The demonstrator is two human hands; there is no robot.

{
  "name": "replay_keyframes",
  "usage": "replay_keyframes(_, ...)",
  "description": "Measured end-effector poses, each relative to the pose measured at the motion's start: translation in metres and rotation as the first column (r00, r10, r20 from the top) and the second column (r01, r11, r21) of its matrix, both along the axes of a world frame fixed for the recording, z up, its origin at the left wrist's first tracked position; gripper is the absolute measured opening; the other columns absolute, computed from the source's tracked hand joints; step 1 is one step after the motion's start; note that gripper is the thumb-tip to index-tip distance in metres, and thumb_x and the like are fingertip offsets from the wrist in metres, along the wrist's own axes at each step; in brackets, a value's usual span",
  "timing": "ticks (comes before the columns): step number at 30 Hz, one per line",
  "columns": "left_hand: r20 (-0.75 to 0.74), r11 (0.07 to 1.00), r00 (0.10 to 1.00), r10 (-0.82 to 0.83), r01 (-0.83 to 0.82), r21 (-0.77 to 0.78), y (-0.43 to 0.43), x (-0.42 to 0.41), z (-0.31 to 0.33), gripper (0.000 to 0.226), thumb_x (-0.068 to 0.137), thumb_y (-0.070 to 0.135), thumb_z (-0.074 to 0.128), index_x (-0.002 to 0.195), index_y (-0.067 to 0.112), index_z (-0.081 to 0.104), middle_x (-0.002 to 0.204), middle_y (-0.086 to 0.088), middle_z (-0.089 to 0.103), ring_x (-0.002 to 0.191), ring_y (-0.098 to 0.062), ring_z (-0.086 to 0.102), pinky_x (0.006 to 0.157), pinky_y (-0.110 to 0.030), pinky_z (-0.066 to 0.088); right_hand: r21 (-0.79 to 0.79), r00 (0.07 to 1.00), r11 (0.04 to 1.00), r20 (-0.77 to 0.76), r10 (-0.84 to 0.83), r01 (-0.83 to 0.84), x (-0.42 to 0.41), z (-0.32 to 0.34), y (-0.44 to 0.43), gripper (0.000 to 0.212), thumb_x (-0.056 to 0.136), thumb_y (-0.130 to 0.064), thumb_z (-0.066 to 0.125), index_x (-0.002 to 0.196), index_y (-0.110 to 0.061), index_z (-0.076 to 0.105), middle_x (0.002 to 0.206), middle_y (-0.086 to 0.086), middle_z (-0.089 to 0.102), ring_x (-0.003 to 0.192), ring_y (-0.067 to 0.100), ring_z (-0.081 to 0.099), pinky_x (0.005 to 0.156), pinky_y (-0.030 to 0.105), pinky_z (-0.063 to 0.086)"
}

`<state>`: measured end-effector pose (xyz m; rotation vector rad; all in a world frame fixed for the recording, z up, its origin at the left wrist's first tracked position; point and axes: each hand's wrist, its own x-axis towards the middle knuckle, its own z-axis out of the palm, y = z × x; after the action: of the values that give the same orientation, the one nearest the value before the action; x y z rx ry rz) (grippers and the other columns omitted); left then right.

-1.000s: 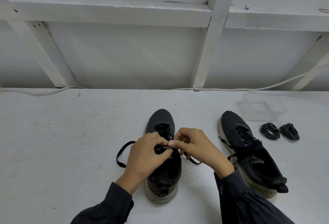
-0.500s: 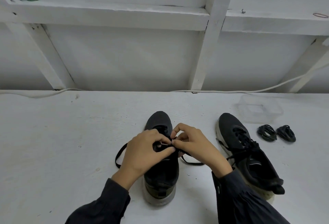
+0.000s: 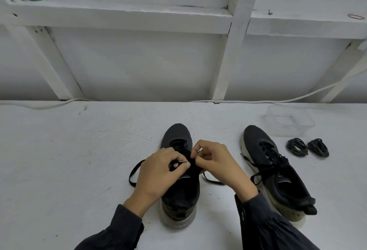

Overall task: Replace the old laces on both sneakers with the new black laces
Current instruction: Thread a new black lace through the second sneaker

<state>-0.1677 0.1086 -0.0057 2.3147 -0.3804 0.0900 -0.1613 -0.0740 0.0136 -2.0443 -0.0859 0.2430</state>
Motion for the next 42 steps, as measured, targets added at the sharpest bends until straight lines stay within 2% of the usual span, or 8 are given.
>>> replay_keyframes(5, -0.139, 0.946, 0.99, 0.021, -0.065, -0.318, 0.008, 0.0, -0.003, 0.011, 0.081, 0.021, 0.077, 0.077, 0.03, 0.074, 0.076, 0.007, 0.067, 0.071, -0.011, 0.059, 0.062, -0.018, 0.044, -0.127, 0.996, 0.989, 0.037, 0.075, -0.07, 0.001, 0.0, 0.004, 0.026, 0.084, -0.002, 0.052, 0.082, -0.02, 0.071, 0.071, -0.001, 0.067, 0.063, 0.018, 0.065, 0.067, 0.032, 0.056)
replay_keyframes(10, -0.278, 0.923, 0.96, -0.044, -0.068, -0.38, 0.016, 0.005, -0.001, 0.012, 0.077, 0.032, 0.082, 0.086, 0.03, 0.074, 0.082, 0.01, 0.07, 0.083, -0.006, 0.066, 0.075, -0.017, 0.05, -0.109, 0.983, 0.979, -0.069, 0.167, -0.174, -0.003, 0.002, 0.003, 0.017, 0.09, -0.015, 0.057, 0.087, -0.028, 0.067, 0.101, 0.001, 0.058, 0.092, 0.021, 0.06, 0.068, 0.027, 0.055)
replay_keyframes(13, -0.376, 0.89, 0.915, -0.144, -0.046, -0.454, 0.026, 0.007, 0.004, 0.031, 0.071, 0.049, 0.078, 0.097, 0.032, 0.072, 0.09, 0.002, 0.068, 0.091, -0.01, 0.066, 0.084, -0.021, 0.051, -0.165, 0.984, 0.97, -0.053, 0.171, -0.178, -0.007, 0.0, 0.003, 0.012, 0.082, -0.025, 0.071, 0.08, -0.03, 0.06, 0.101, -0.001, 0.057, 0.095, 0.019, 0.058, 0.081, 0.032, 0.051)
replay_keyframes(15, -0.394, 0.868, 0.905, -0.159, -0.062, -0.492, 0.03, 0.006, 0.009, 0.022, 0.083, 0.039, 0.074, 0.101, 0.026, 0.072, 0.094, 0.0, 0.07, 0.091, -0.007, 0.066, 0.083, -0.018, 0.051, -0.205, 0.991, 0.97, -0.007, 0.134, -0.132, -0.009, -0.003, 0.007, 0.022, 0.079, -0.033, 0.076, 0.072, -0.03, 0.055, 0.096, -0.003, 0.057, 0.09, 0.018, 0.057, 0.082, 0.034, 0.049)
replay_keyframes(19, -0.364, 0.889, 0.926, -0.099, -0.083, -0.451, 0.04, 0.005, 0.008, 0.012, 0.093, 0.018, 0.062, 0.094, 0.019, 0.074, 0.083, 0.01, 0.071, 0.071, 0.003, 0.059, 0.072, -0.012, 0.046, -0.239, 0.997, 0.971, 0.068, 0.023, -0.006, -0.009, -0.01, 0.019, 0.031, 0.084, -0.044, 0.07, 0.065, -0.026, 0.054, 0.089, -0.003, 0.055, 0.084, 0.013, 0.056, 0.077, 0.032, 0.047)
replay_keyframes(23, -0.353, 0.91, 0.932, -0.082, -0.074, -0.408, 0.048, 0.003, 0.002, 0.01, 0.089, 0.013, 0.067, 0.093, 0.016, 0.076, 0.09, 0.006, 0.075, 0.082, -0.001, 0.067, 0.075, -0.011, 0.048, -0.263, 0.997, 0.965, 0.064, 0.033, -0.015, -0.009, -0.012, 0.025, 0.017, 0.089, -0.046, 0.064, 0.084, -0.031, 0.072, 0.092, -0.009, 0.05, 0.088, 0.008, 0.054, 0.077, 0.027, 0.045)
replay_keyframes(27, -0.341, 0.919, 0.939, -0.053, -0.088, -0.384, 0.049, 0.003, -0.002, 0.01, 0.083, 0.011, 0.075, 0.089, 0.018, 0.076, 0.087, 0.002, 0.076, 0.086, -0.012, 0.071, 0.079, -0.016, 0.053, -0.33, 0.997, 0.943, 0.058, 0.06, -0.038, -0.009, -0.013, 0.03, 0.015, 0.089, -0.038, 0.067, 0.102, -0.038, 0.074, 0.094, -0.009, 0.045, 0.092, 0.009, 0.051, 0.077, 0.026, 0.043)
replay_keyframes(42, -0.22, 0.978, 0.968, -0.12, 0.077, -0.192, 0.044, 0.014, 0.022, 0.016, 0.078, 0.006, 0.079, 0.082, 0.022, 0.076, 0.078, 0.013, 0.074, 0.082, -0.002, 0.07, 0.078, -0.013, 0.052, -0.166, 0.996, 0.984, 0.07, -0.046, 0.058, -0.009, -0.017, 0.037, 0.01, 0.081, -0.031, 0.077, 0.091, -0.031, 0.079, 0.087, -0.009, 0.044, 0.09, 0.012, 0.053, 0.081, 0.034, 0.047)
